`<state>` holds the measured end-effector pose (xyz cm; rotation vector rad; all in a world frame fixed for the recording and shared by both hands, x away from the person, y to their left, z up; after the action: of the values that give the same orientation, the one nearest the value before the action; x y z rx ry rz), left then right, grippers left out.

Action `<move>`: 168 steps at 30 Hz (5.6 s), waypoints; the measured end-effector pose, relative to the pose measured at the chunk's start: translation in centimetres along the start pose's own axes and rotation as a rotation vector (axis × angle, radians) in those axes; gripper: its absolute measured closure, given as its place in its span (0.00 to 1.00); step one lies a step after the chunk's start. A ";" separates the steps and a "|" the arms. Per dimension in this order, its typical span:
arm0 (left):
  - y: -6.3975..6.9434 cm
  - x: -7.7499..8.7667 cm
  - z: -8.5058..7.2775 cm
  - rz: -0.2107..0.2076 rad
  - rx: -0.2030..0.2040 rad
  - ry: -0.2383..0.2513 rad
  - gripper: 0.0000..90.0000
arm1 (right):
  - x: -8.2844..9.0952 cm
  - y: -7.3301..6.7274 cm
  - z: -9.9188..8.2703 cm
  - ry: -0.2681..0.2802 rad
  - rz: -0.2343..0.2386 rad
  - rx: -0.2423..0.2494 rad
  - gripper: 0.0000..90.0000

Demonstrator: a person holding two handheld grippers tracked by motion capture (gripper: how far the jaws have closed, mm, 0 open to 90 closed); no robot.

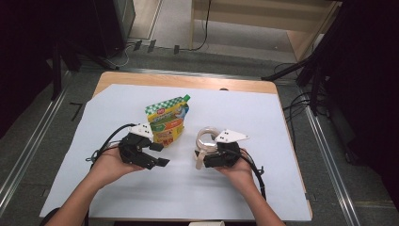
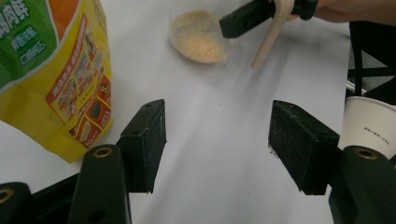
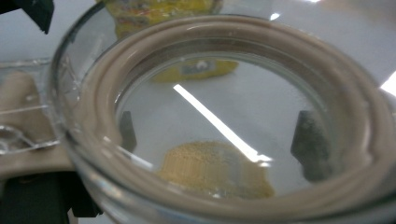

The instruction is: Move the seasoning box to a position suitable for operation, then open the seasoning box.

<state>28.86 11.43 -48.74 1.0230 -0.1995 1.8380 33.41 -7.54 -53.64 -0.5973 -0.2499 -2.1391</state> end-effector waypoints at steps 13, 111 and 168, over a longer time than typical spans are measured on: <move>0.1 -0.3 0.0 -0.003 -0.010 -0.002 0.42 | -0.9 -2.0 -0.6 -0.013 0.023 0.091 0.13; 6.2 -10.2 3.6 -0.119 -0.056 0.004 1.00 | 6.1 1.2 -0.9 -0.076 -0.040 -0.096 1.00; 2.3 -5.2 1.7 -0.075 -0.025 0.036 0.51 | 5.1 -7.8 -2.3 -0.159 0.070 -0.005 1.00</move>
<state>28.81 5.86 -50.70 0.9675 -0.1600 1.7805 23.82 -7.39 -52.76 -0.7691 -0.3060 -2.0277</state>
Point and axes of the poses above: each handheld gripper's, and its own axes: x roughly backward along the jaws, z roughly out of its top, y roughly to its right, the point moved 8 cm from there along -x, roughly forward along the jaws, and after that the axes turned 5 degrees about x, right-handed, at the moved point
